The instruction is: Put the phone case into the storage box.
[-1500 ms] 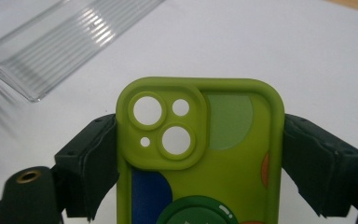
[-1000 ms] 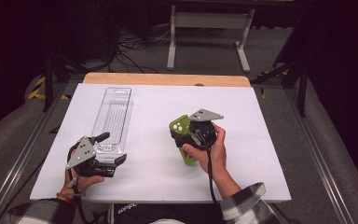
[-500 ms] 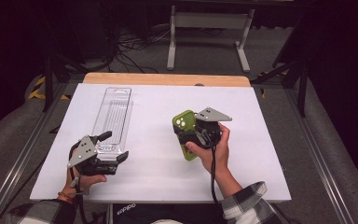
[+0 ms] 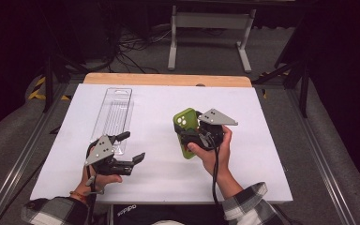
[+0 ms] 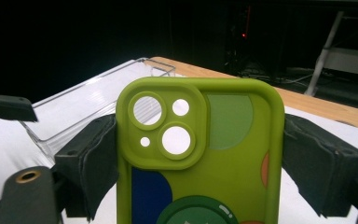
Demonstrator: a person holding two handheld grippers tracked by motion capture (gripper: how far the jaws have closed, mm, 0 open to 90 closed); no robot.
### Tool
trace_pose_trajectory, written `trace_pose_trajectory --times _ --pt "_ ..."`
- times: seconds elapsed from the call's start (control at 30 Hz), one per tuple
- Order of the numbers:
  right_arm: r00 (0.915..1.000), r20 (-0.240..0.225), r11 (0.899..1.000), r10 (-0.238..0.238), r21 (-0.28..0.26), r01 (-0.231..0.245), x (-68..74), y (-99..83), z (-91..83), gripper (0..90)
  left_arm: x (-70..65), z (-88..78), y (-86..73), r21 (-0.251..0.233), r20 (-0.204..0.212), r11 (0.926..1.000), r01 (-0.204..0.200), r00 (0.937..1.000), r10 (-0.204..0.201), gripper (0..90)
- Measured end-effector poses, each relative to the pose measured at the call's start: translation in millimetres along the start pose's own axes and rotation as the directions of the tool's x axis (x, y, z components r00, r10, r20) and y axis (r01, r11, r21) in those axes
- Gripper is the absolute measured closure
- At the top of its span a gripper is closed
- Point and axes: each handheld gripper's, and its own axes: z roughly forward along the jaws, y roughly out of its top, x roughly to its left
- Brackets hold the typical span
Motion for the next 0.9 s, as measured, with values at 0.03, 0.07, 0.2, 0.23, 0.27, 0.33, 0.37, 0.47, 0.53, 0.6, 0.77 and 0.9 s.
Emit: trace_pose_trajectory --times 0.03,0.07,0.2,0.23,0.27,0.33,0.37,0.47,0.53,0.6,0.77,0.9 --pt "1.0 -0.002 1.0 -0.002 -0.004 0.002 0.6 -0.1 -0.1 16.6 -0.7 1.9 1.5 -0.001 0.007 1.0 -0.007 1.0 0.007 14.0" --pt "1.0 -0.002 1.0 -0.001 -0.007 0.001 1.3 -0.2 -0.1 16.6 -2.3 4.1 3.0 -0.001 0.019 1.0 -0.002 0.9998 0.002 14.2" --pt "0.9999 -0.016 1.0 -0.004 -0.02 0.003 4.5 -0.9 0.3 16.6 -9.2 16.8 7.9 0.0 0.032 1.0 0.008 0.9995 -0.008 15.7" --pt "0.9999 -0.017 1.0 -0.004 -0.021 0.004 5.5 -1.2 0.3 16.6 -10.1 20.2 9.0 0.008 0.036 0.9997 0.021 0.9991 -0.021 17.1" --pt "0.9999 -0.015 1.0 -0.005 -0.021 0.005 6.6 -1.5 0.2 16.6 -11.2 23.5 10.1 0.006 0.045 0.9995 0.032 0.9985 -0.032 17.5" --pt "0.9998 -0.018 1.0 -0.011 -0.028 0.01 8.6 -2.1 0.5 16.6 -14.6 29.0 13.0 -0.002 0.058 0.9994 0.035 0.9977 -0.035 19.0" --pt "0.9998 -0.02 0.999 -0.008 -0.034 0.008 9.5 -2.5 0.9 16.6 -16.4 31.6 14.9 0.0 0.066 0.9994 0.034 0.9972 -0.034 19.5" --pt "0.9995 -0.028 0.999 -0.015 -0.043 0.014 12.7 -3.6 0.9 16.6 -20.7 39.9 19.6 0.002 0.071 0.9994 0.035 0.9969 -0.035 21.2" --pt "0.9993 -0.032 0.999 -0.019 -0.049 0.018 15.4 -4.3 1.5 16.6 -21.4 44.3 22.2 -0.004 0.09 0.9985 0.055 0.9944 -0.055 23.2" --pt "0.9992 -0.035 0.998 -0.021 -0.055 0.019 17.6 -5.2 2.0 16.6 -22.9 48.9 24.5 -0.006 0.092 0.997 0.077 0.9929 -0.076 25.4" --pt "0.9989 -0.032 0.997 -0.034 -0.077 0.032 22.7 -7.7 2.3 16.6 -26.7 57.7 28.4 -0.004 0.122 0.9956 0.093 0.9882 -0.092 33.6" --pt "0.9985 -0.027 0.994 -0.048 -0.101 0.045 24.9 -8.8 1.1 16.5 -28.1 62.5 30.7 -0.014 0.122 0.9946 0.103 0.9875 -0.1 43.0"
